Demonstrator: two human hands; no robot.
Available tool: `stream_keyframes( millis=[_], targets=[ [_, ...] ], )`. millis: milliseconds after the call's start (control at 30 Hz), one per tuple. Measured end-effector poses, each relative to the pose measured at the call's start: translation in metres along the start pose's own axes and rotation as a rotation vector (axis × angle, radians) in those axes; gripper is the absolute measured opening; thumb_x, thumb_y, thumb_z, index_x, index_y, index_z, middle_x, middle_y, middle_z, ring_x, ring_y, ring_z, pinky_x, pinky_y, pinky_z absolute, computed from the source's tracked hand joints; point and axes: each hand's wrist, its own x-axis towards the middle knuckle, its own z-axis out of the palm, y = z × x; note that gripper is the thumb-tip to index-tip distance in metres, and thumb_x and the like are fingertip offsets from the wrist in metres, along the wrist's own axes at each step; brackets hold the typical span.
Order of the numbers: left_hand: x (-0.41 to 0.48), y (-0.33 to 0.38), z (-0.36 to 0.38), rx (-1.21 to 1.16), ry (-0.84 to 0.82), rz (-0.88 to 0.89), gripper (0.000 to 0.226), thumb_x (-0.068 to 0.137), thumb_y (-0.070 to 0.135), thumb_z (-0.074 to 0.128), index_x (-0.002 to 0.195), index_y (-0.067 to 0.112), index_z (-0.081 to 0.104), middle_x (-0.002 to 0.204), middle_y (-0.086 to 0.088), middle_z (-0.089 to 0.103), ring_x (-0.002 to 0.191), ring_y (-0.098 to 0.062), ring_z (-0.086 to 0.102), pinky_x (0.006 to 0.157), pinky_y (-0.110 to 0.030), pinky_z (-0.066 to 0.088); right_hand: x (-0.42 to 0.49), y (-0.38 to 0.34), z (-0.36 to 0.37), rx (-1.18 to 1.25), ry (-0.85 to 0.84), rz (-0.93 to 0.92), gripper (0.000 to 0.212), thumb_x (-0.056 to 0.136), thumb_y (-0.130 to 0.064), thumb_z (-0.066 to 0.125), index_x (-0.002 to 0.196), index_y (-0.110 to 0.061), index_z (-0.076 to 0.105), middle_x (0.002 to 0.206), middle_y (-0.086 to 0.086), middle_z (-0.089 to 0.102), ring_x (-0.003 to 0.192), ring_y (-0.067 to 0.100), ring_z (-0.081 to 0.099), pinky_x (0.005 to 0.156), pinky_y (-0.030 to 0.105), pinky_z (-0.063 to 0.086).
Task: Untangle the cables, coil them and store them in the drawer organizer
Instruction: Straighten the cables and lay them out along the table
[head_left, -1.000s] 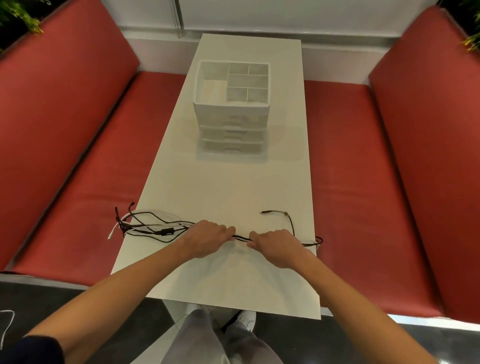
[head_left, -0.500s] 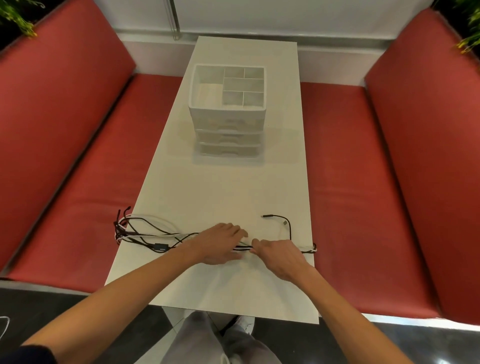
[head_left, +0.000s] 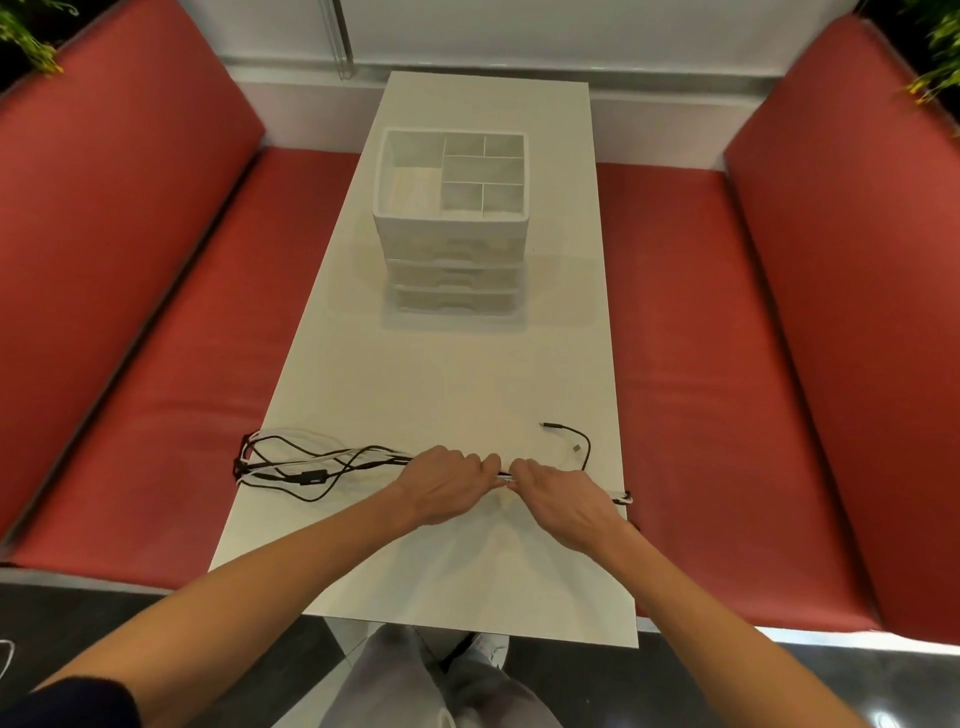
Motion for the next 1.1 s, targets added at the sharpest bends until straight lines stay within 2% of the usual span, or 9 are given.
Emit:
stream_keyframes(
  millis=[100, 200, 300, 367, 467, 533, 700, 900, 1100],
  targets=[
    [0.006, 0.006, -0.001, 0.010, -0.014, -0.148, 0.024, 0.092, 0.043, 0.069, 0.084, 0.021, 0.065, 0.051, 0.004, 0.056, 0.034, -0.018, 0.055, 0.043, -0.027, 0.017, 0.007, -0.013, 0.003, 0.055, -0.009, 0.144, 0.016, 0.107, -0.029, 0.039, 0.102, -0.015, 0.045, 0.067, -0.002, 0.053, 0.037, 0.020, 0.052, 0.037, 0.027, 0.017],
    [0.008, 0.010, -0.002, -0.032, -0.017, -0.248, 0.025, 0.083, 0.035, 0.082, 0.090, 0.018, 0.066, 0.054, 0.003, 0.060, 0.037, -0.021, 0.058, 0.043, -0.026, 0.020, 0.016, -0.027, 0.010, 0.079, 0.014, 0.270, 0.014, 0.095, -0.016, 0.054, 0.103, -0.012, 0.044, 0.063, 0.000, 0.055, 0.033, 0.023, 0.052, 0.037, 0.027, 0.018],
    [0.002, 0.011, 0.000, -0.055, -0.025, -0.264, 0.018, 0.103, 0.029, 0.051, 0.110, 0.015, 0.060, 0.072, -0.001, 0.069, 0.052, -0.027, 0.069, 0.045, -0.032, 0.028, 0.016, -0.031, 0.016, 0.079, 0.004, 0.277, 0.005, 0.110, -0.017, 0.040, 0.113, -0.015, 0.039, 0.084, 0.003, 0.059, 0.053, 0.032, 0.063, 0.045, 0.036, 0.031],
    [-0.002, 0.006, 0.001, -0.076, -0.020, -0.262, 0.033, 0.104, 0.034, 0.035, 0.105, 0.016, 0.062, 0.067, 0.001, 0.066, 0.046, -0.026, 0.065, 0.043, -0.031, 0.026, 0.014, -0.027, 0.012, 0.177, -0.030, 0.219, 0.018, 0.118, -0.031, 0.030, 0.118, -0.015, 0.039, 0.097, 0.004, 0.058, 0.066, 0.036, 0.062, 0.052, 0.040, 0.037],
    [-0.005, 0.000, 0.002, -0.039, 0.052, -0.231, 0.036, 0.105, 0.044, 0.039, 0.097, 0.017, 0.061, 0.058, 0.002, 0.060, 0.038, -0.025, 0.058, 0.040, -0.030, 0.022, 0.011, -0.013, 0.001, 0.206, -0.009, 0.139, 0.030, 0.118, -0.041, 0.027, 0.117, -0.015, 0.042, 0.100, 0.005, 0.062, 0.076, 0.036, 0.065, 0.055, 0.041, 0.036],
    [-0.005, -0.009, 0.006, -0.013, 0.111, -0.207, 0.042, 0.108, 0.047, 0.030, 0.095, 0.017, 0.056, 0.057, 0.003, 0.058, 0.036, -0.026, 0.056, 0.041, -0.029, 0.021, 0.005, 0.002, -0.001, 0.178, -0.050, 0.104, 0.033, 0.118, -0.043, 0.027, 0.118, -0.014, 0.044, 0.100, 0.008, 0.068, 0.080, 0.039, 0.066, 0.058, 0.042, 0.034],
    [-0.013, -0.026, 0.019, -0.025, 0.126, -0.164, 0.054, 0.110, 0.050, 0.015, 0.100, 0.015, 0.054, 0.060, 0.001, 0.060, 0.041, -0.031, 0.058, 0.042, -0.030, 0.025, -0.016, 0.035, -0.004, 0.189, -0.184, 0.195, 0.032, 0.116, -0.049, 0.023, 0.110, -0.022, 0.038, 0.103, 0.002, 0.070, 0.084, 0.036, 0.066, 0.061, 0.043, 0.041],
    [-0.011, -0.007, 0.021, -0.158, 0.060, -0.149, 0.052, 0.112, 0.050, 0.013, 0.116, 0.013, 0.048, 0.087, -0.010, 0.071, 0.069, -0.042, 0.069, 0.055, -0.039, 0.035, 0.001, 0.022, 0.001, 0.034, -0.115, 0.324, 0.036, 0.118, -0.043, 0.023, 0.119, -0.015, 0.046, 0.094, 0.002, 0.071, 0.073, 0.037, 0.066, 0.058, 0.040, 0.036],
    [-0.010, 0.004, 0.018, -0.216, 0.011, -0.067, 0.059, 0.109, 0.051, 0.005, 0.119, 0.011, 0.047, 0.095, -0.012, 0.072, 0.073, -0.044, 0.068, 0.056, -0.041, 0.035, 0.029, 0.018, 0.014, 0.032, -0.151, 0.388, 0.035, 0.118, -0.042, 0.024, 0.122, -0.015, 0.046, 0.096, 0.007, 0.075, 0.080, 0.042, 0.071, 0.059, 0.042, 0.039]
  ],
)
